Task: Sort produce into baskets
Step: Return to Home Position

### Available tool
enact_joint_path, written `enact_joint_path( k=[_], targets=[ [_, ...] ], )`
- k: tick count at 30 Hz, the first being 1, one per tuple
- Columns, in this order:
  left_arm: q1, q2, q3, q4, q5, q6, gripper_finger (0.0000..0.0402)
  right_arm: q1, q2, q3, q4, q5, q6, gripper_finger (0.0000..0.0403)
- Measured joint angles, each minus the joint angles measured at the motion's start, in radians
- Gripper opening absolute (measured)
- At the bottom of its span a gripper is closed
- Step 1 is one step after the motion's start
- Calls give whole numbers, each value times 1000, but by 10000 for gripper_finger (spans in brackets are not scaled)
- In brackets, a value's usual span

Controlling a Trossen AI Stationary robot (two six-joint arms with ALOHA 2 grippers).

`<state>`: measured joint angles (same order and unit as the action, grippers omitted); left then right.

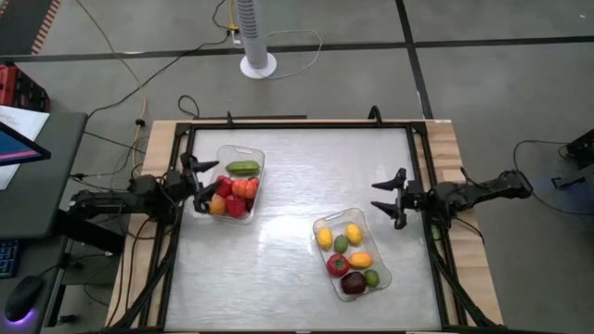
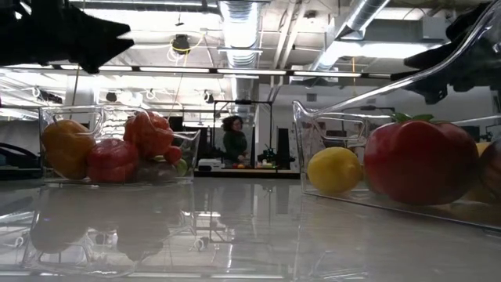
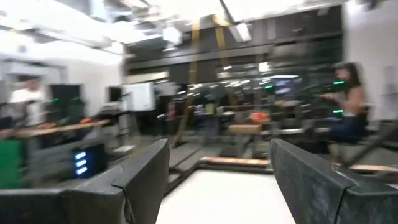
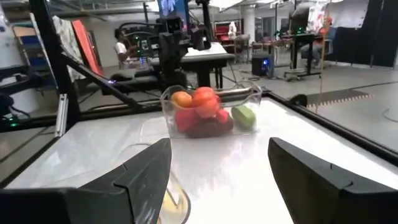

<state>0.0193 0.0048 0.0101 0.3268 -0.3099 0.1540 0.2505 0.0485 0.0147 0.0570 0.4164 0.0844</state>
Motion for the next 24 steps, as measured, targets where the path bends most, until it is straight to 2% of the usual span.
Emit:
enact_joint_path(
  k=[6, 13, 24],
  targets=[
    [0, 0, 0, -73, -143, 38, 265, -20, -1, 0, -3, 1, -6, 297],
    [0, 1, -1, -244, -147, 44, 265, -20, -1, 0, -6, 0, -6, 297],
    [0, 8, 7, -277, -141, 44, 265, -20, -1, 0, -8, 0, -6, 297]
  ],
)
